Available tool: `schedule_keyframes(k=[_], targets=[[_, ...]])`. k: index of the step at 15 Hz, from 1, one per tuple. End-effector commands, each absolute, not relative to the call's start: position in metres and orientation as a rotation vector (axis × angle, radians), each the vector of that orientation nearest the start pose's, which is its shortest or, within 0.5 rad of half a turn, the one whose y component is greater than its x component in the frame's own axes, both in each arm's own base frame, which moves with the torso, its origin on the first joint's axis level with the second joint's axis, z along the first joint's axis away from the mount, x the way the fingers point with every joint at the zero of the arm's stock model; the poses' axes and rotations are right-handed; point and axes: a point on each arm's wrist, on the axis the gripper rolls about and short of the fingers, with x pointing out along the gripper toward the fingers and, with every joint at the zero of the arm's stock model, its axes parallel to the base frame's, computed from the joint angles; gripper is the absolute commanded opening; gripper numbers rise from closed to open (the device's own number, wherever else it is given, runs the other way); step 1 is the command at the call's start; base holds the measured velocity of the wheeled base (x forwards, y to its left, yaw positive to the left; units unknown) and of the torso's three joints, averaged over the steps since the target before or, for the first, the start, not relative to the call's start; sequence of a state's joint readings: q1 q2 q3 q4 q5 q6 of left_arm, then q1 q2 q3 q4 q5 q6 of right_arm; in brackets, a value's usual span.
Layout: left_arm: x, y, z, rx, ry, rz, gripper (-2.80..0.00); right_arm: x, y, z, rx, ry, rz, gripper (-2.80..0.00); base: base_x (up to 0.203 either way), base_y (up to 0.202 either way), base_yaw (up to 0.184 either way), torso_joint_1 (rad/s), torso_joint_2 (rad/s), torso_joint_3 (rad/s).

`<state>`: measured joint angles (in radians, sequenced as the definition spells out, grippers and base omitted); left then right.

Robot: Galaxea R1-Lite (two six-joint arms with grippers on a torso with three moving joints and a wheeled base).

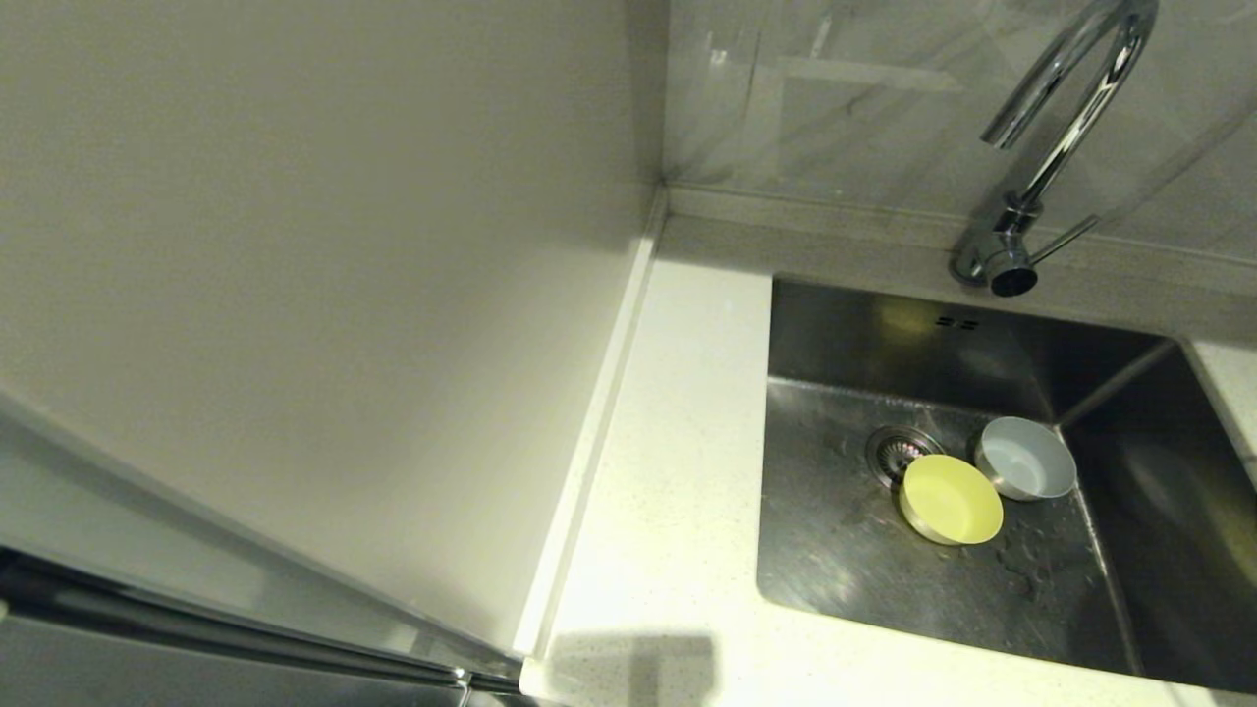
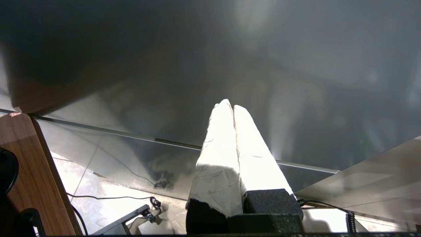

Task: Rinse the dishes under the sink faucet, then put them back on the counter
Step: Put a bowl into the sink

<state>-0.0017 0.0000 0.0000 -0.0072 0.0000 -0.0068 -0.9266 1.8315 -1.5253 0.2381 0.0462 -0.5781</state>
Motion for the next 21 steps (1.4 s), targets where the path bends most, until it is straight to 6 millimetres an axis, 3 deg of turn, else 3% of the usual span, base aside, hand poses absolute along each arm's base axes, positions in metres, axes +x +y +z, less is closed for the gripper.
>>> schedule_keyframes(k=[1,3,10,14,21], targets=[[-0.023,0.000,0.075,-0.008,-0.005,-0.002,-2.80,0.215,-0.300,0.245,-0.261,0.757,-0.699,0.00,0.000,0.000,0.000,0.000,0.00,0.000],[-0.023,0.000,0.075,-0.008,-0.005,-0.002,-2.80,0.205,-0.292,0.250,-0.286,0.795,-0.669,0.00,0.000,0.000,0.000,0.000,0.00,0.000],[-0.023,0.000,0.075,-0.008,-0.005,-0.002,-2.80,0.162,-0.241,0.264,-0.066,1.029,-0.455,0.00,0.000,0.000,0.000,0.000,0.00,0.000],[-0.023,0.000,0.075,-0.008,-0.005,-0.002,-2.80,0.158,-0.238,0.263,-0.016,1.135,-0.448,0.00,0.000,0.000,0.000,0.000,0.00,0.000],[-0.023,0.000,0.075,-0.008,-0.005,-0.002,-2.80,0.158,-0.242,0.226,0.055,1.341,-0.439,0.00,0.000,0.000,0.000,0.000,0.00,0.000]])
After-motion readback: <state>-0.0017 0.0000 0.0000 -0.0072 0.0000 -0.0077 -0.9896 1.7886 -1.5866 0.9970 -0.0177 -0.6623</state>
